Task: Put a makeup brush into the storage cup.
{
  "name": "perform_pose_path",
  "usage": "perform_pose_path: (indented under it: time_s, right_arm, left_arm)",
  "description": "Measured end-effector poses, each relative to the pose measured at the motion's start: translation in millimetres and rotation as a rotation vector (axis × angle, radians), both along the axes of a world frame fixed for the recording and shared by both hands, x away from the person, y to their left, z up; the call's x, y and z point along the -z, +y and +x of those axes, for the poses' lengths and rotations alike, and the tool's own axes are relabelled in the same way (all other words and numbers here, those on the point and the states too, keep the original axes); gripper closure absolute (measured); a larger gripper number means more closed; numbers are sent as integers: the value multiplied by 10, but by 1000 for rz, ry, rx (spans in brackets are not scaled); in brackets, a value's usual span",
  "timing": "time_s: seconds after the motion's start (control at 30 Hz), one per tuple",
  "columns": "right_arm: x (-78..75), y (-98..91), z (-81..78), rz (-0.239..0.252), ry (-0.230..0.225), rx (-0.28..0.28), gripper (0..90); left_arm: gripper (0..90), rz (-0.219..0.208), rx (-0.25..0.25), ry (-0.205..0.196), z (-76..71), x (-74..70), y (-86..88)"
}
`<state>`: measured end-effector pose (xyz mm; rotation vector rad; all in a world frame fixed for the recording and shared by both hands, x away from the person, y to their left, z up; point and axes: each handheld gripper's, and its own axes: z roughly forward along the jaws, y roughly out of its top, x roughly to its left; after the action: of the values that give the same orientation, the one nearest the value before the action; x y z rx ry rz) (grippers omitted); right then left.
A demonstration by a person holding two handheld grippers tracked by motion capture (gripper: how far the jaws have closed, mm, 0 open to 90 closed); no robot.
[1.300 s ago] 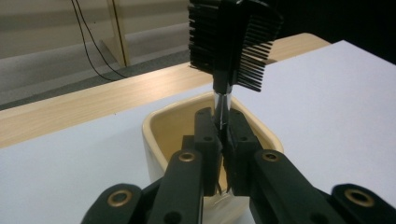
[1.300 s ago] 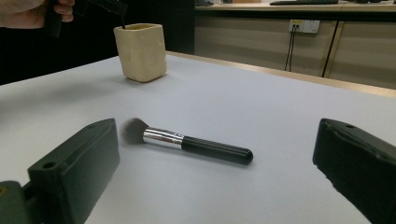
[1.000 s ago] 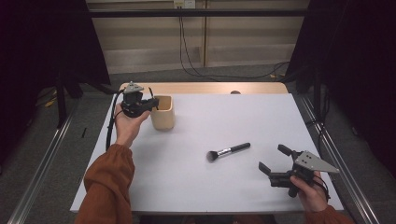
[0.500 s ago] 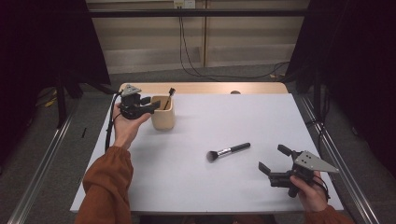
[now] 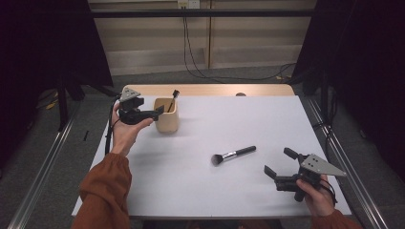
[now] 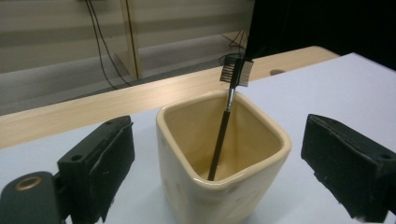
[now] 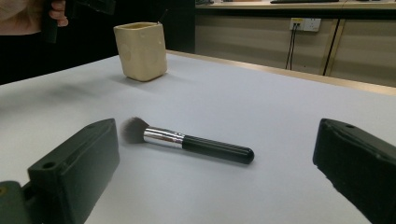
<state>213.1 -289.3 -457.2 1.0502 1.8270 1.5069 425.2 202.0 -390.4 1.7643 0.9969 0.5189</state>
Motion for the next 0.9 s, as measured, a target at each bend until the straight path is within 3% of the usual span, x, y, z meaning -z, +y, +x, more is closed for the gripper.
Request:
perform_pose_path:
  time_s: [0.3,0.53,0.63,0.73,0.83,0.9]
  right_arm:
    - [1,0,4,0,1,1,2]
    - [0,-3,3,3,2,3,1]
    - [0,-3,2,0,2,3,1]
    - [2,-4,4,0,3,5,1]
    - [3,-4,5,0,4,5,1]
    - [3,-6,7,-3,4,4,1]
  left_arm:
    - [35,-26,35,-14,-132,19,47]
    - [36,2,37,-60,-289,38,77]
    - [36,-14,43,-57,-345,57,100]
    - [36,-2,48,-63,-402,69,118]
    - [36,-16,48,-87,-463,75,123]
    - [37,14,39,-109,-512,82,109]
